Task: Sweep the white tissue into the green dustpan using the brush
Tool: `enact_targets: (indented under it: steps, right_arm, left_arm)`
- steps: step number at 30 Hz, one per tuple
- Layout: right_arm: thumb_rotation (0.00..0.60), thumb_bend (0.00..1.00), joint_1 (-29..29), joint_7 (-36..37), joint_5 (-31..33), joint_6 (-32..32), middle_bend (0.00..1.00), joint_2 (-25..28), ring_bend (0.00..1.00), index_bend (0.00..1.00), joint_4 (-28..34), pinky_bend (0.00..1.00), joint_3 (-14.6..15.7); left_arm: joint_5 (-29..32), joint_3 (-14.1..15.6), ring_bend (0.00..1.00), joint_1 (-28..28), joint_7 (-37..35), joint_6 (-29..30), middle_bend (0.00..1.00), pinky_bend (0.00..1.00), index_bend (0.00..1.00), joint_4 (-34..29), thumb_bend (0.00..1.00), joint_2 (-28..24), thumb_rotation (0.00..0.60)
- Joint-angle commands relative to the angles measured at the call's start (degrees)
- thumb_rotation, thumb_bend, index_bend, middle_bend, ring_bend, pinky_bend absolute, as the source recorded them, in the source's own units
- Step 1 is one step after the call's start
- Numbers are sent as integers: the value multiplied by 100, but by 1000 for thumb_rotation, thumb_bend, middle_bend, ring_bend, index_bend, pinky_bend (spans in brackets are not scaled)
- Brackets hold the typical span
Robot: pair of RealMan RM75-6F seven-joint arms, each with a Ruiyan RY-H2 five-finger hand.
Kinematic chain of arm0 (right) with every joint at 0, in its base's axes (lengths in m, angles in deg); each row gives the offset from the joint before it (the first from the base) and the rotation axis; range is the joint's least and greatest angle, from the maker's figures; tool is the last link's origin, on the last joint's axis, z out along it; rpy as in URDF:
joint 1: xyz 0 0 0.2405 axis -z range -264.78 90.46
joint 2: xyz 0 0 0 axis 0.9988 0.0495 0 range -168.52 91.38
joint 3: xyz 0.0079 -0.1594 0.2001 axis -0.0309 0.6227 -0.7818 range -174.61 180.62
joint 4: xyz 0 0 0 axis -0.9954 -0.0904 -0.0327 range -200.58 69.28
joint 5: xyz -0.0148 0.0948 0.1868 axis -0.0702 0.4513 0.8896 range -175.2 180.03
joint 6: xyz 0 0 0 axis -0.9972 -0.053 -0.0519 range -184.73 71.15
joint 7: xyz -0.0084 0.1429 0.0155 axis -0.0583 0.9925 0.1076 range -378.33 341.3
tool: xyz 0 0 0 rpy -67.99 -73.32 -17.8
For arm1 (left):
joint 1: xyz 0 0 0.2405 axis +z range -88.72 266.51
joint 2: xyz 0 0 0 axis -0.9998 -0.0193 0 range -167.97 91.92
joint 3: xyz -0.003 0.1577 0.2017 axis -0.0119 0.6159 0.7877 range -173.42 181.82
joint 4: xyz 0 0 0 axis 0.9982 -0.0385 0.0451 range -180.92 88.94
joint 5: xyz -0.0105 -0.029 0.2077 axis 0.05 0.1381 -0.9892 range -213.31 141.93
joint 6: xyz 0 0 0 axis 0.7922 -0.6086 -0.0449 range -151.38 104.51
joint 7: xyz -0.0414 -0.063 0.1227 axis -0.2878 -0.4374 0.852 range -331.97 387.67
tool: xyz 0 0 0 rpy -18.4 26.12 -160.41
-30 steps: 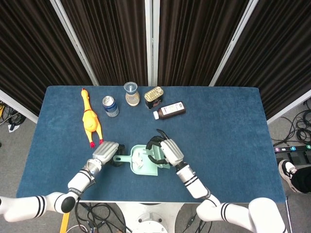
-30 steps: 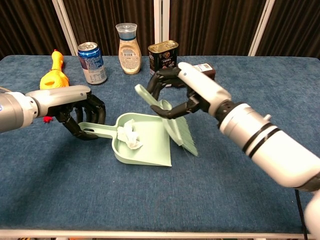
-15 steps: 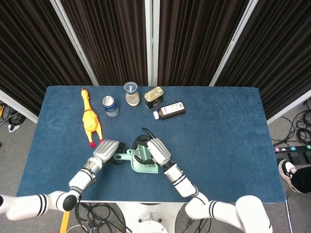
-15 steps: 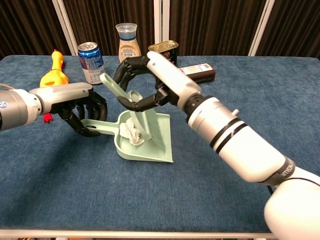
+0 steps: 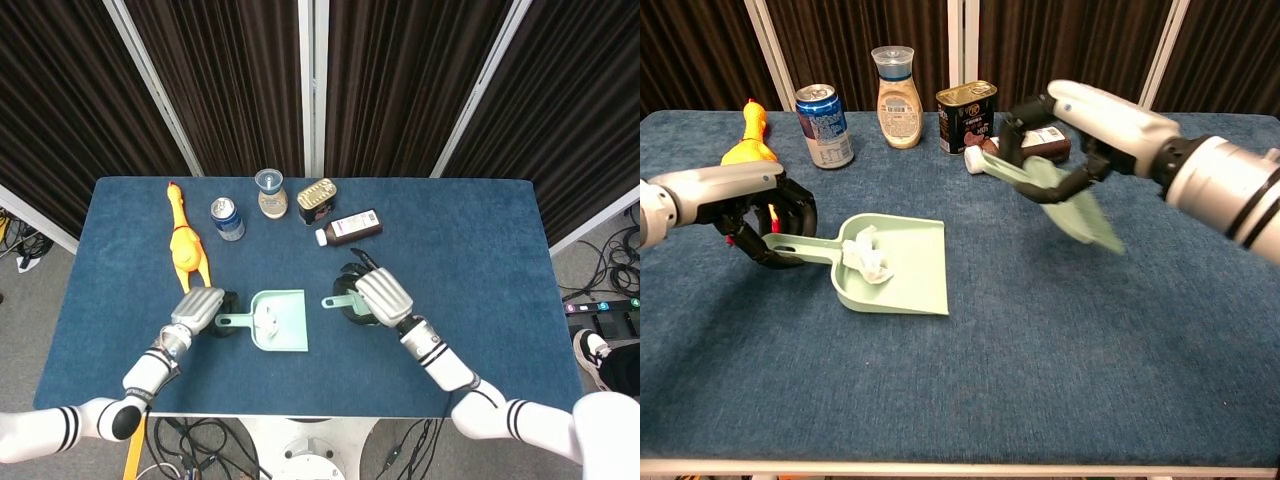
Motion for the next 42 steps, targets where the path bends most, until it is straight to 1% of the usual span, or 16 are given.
enact_targets:
  steps: [1, 3, 5, 6, 8, 10, 13, 16, 19, 22, 26, 29, 33, 38, 40, 42]
  right_arm:
    - [600, 466, 11, -1118, 428, 707, 535, 485, 179, 695, 455, 0, 221]
    - [600, 466, 1, -1570, 664, 926, 510, 524, 156, 667, 475, 0, 252]
    - [600, 465, -23, -1982, 945, 1187, 468, 540, 121, 608, 492, 0, 288]
    - [600, 459, -40, -2169, 1076, 1295, 435, 544, 92, 552, 501, 0, 299]
    - [600, 420, -67, -2584, 1360, 1469, 343, 546, 27, 388, 542, 0, 324]
    - [600, 379, -63, -2813, 1550, 1504, 261, 530, 1, 236, 591, 0, 321]
    - [600, 359, -15, -2929, 1709, 1431, 212, 549, 0, 127, 705, 0, 297]
    - [600, 357, 68, -2852, 1690, 1234, 187, 649, 0, 87, 835, 0, 250]
    - [600, 357, 212, -2610, 1568, 926, 177, 871, 0, 78, 1018, 0, 184]
    - [600, 361, 444, -2291, 1371, 502, 175, 1153, 0, 78, 1173, 0, 166]
    - [600, 370, 877, -1722, 1069, -157, 205, 1588, 0, 110, 1260, 0, 223]
    - [600, 371, 1193, -1394, 928, -526, 203, 1927, 0, 110, 1294, 0, 316]
    - [600, 375, 1674, -1210, 763, -1128, 177, 2276, 0, 111, 1301, 0, 464]
    - [600, 376, 2293, -934, 631, -1796, 131, 2533, 0, 76, 1443, 0, 658]
    - [600, 377, 2478, -878, 584, -1970, 90, 2609, 0, 38, 1527, 0, 727]
    - [600, 376, 2687, -865, 530, -2206, 77, 2636, 0, 17, 1565, 0, 777]
  left_arm:
    - [-13, 1, 449, 9, 0, 12, 546, 475, 567, 3, 371, 3, 600]
    - [-10, -6, 449, 15, -14, 7, 540, 475, 564, -1, 372, -1, 600]
    - [-12, -12, 448, 10, -10, -3, 531, 474, 558, -1, 372, -6, 600]
    - [-18, -14, 448, 9, -5, 0, 523, 474, 550, -3, 373, -6, 600]
    - [-44, -21, 442, 12, 9, 29, 499, 472, 507, -9, 373, -5, 600]
    - [-63, -21, 419, 21, 5, 44, 468, 465, 443, -32, 373, -11, 600]
    - [-95, 7, 372, 33, 38, 50, 430, 435, 398, -94, 365, -57, 600]
    - [-108, 13, 316, 46, 66, 80, 390, 353, 349, -167, 333, -107, 600]
    - [-241, -11, 275, 106, 92, 287, 358, 274, 300, -255, 329, -185, 600]
    - [-431, -14, 273, 227, 119, 595, 355, 265, 293, -338, 328, -361, 600]
    - [-693, 22, 273, 553, 56, 1161, 355, 264, 295, -392, 319, -762, 600]
    - [-942, 106, 273, 884, 10, 1711, 355, 263, 309, -248, 318, -990, 600]
    - [-1139, 261, 273, 1374, -100, 2337, 352, 253, 318, 36, 320, -1236, 600]
    - [-1200, 429, 273, 1999, -232, 2975, 345, 231, 318, 109, 317, -1442, 600]
    - [-1305, 514, 273, 2220, -139, 3277, 344, 230, 318, 83, 316, -1431, 600]
    - [-1391, 595, 273, 2462, 21, 3605, 344, 228, 318, 53, 315, -1402, 600]
